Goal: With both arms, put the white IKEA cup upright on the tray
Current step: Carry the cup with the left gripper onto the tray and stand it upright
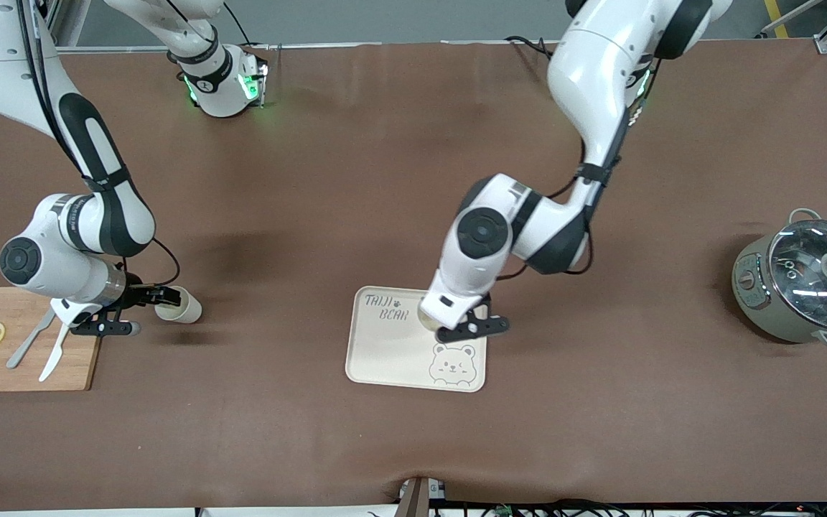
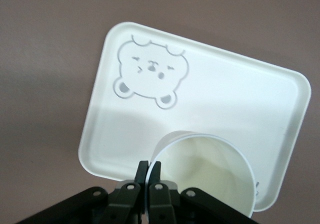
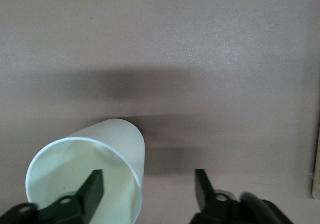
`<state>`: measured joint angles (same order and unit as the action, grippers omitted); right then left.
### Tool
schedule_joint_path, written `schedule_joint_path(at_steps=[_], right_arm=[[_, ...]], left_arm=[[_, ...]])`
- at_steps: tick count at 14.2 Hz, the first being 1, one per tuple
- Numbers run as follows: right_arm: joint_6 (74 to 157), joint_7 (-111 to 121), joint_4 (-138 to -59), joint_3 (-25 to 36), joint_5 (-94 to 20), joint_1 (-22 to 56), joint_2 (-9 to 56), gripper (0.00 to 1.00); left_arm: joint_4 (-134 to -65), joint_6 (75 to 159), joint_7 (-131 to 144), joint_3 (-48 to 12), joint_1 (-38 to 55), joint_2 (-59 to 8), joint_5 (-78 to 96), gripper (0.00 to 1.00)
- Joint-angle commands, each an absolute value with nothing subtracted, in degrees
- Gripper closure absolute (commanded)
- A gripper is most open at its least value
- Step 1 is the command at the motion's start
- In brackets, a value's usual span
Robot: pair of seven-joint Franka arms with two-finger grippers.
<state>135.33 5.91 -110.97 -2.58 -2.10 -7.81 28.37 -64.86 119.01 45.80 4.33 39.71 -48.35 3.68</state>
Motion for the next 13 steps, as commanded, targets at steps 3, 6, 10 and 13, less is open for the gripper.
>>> schedule_joint_path(at_steps=[3,6,10,13], right_arm=[[136.05,5.19,-112.76,-2.55,-2.64,-7.65,26.81,0.66],[135.97,5.10,-112.68,-2.55,-2.64,-7.65,26.81,0.84],[135.62,3.08,-112.50,-2.55,-2.64,-7.03,26.81,0.95],[135.18,2.55,-112.15,-2.55,-2.64,-6.86,26.81,1.00]], left_arm=[[-61.79,118.30,54.56,7.73,47.10,-50.53,2.81,1.00],[-61.70,118.91,55.90,8.70,49.39,-50.71,2.90,1.00],[-61.79,124.26,55.20,11.24,49.31,-53.17,2.90,1.00],[-62.40,126.20,53.88,11.51,47.73,-55.45,2.81,1.00]])
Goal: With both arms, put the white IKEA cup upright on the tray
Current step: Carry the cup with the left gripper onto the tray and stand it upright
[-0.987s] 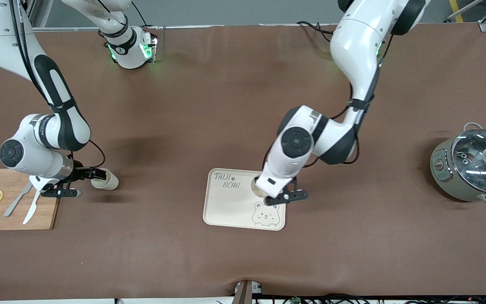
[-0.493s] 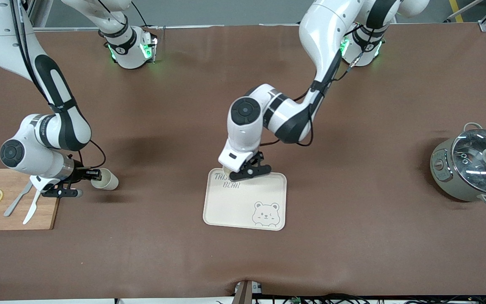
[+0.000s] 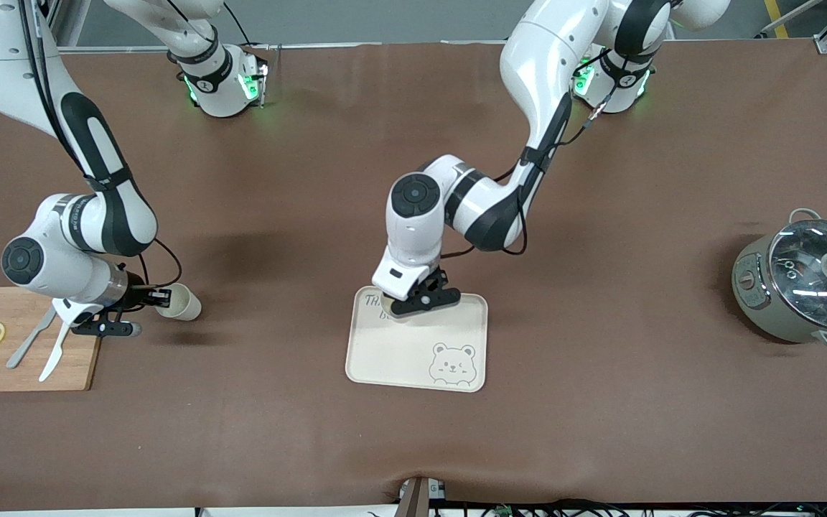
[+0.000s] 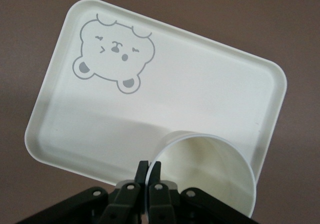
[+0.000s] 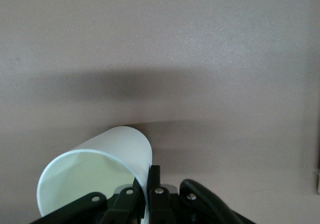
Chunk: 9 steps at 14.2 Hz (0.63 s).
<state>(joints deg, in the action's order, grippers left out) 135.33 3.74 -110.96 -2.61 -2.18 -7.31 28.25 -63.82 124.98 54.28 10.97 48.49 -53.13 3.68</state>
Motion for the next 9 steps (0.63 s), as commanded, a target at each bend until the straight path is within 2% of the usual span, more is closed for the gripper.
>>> schedule_joint_path(at_steps=[1,3,9], right_arm=[[135.00,2.55,-112.15,-2.55,-2.64,-6.86,26.81,1.00],[133.26,1.76,-110.66,-2.64,-2.64,-6.86,26.81,1.00],[116.84,-7.88,-100.40,-4.04,-3.07,-3.88,26.46,1.00]], left_arm=[[-62.84,126.91,53.79,11.43,46.94,-55.98,2.81,1.00],[-63.98,126.91,53.27,11.43,46.50,-55.55,2.46,1.00],[-70.84,126.39,49.13,11.34,45.97,-51.50,2.46,1.00]])
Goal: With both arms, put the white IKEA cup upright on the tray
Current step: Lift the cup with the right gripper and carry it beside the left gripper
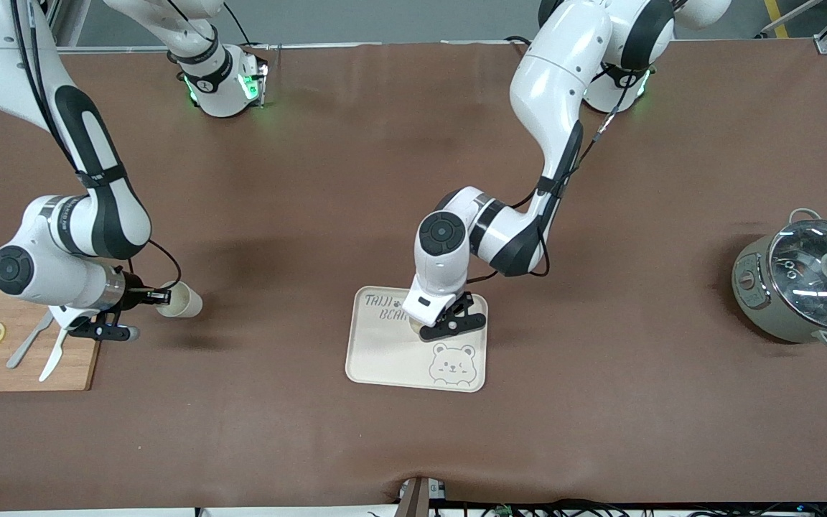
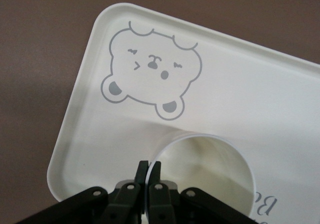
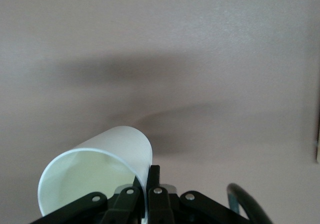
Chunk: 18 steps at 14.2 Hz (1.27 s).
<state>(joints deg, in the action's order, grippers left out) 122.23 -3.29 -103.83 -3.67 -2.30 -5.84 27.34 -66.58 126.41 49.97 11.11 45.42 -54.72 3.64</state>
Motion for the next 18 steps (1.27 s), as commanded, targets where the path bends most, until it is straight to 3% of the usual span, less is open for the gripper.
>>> schedule_joint_path(at_steps=[1,3,9,13,18], right_arm=[[113.07,-12.70,-97.06,-4.48,-4.56,-2.04,26.46,1.00],[109.17,-21.93,-92.57,-4.48,-7.46,1.74,26.54,1.00],[109.95,-46.63,-83.87,-4.40,-8.09,14.75,29.61,1.00],[114.32,-58.07,-76.39,-4.39,-7.91,21.08,36.37,1.00],[124.27,-64.51,-76.29,-4.04,-7.12,26.36,40.42,1.00]], left_arm=[[-71.19,126.39,49.04,11.42,45.97,-51.50,2.29,1.00],[-74.34,126.56,47.56,11.34,45.97,-48.88,1.76,1.00],[-88.05,135.69,42.46,11.25,45.79,-40.79,1.76,1.00],[-89.03,136.58,41.84,11.16,45.79,-40.08,1.76,1.00],[-88.77,137.63,41.40,11.25,45.36,-40.69,1.67,1.00]])
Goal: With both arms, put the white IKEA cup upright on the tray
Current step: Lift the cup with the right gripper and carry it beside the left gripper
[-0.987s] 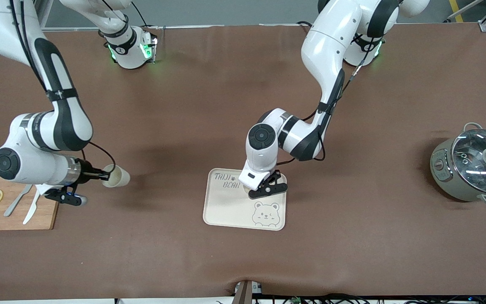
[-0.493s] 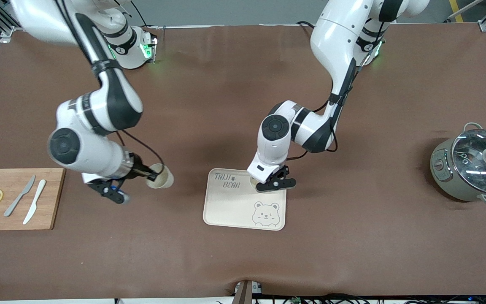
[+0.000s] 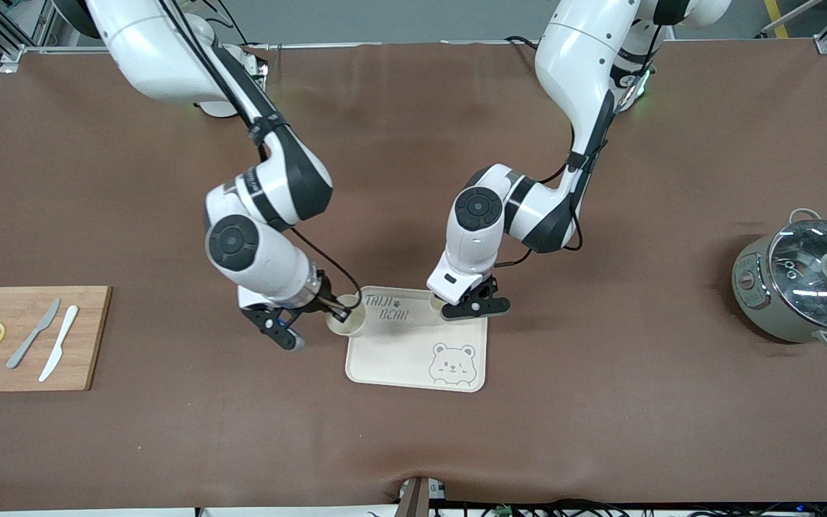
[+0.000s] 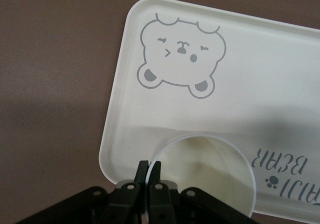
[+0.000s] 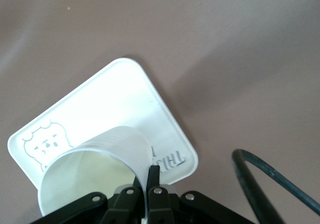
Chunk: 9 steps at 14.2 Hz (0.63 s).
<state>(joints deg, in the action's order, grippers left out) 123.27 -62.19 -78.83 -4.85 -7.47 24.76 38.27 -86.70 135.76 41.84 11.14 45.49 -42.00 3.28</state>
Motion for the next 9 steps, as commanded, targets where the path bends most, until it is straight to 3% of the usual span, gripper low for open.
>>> schedule_joint_path(at_steps=[1,9], right_arm=[[124.97,-65.03,-76.29,-3.87,-7.03,26.98,41.04,1.00],[131.91,-71.28,-76.55,-3.43,-0.62,30.06,45.08,1.00]], left_arm=[[-88.77,137.64,40.44,11.25,44.92,-40.69,1.67,1.00],[-88.33,138.16,39.11,11.25,44.30,-41.39,1.76,1.00]])
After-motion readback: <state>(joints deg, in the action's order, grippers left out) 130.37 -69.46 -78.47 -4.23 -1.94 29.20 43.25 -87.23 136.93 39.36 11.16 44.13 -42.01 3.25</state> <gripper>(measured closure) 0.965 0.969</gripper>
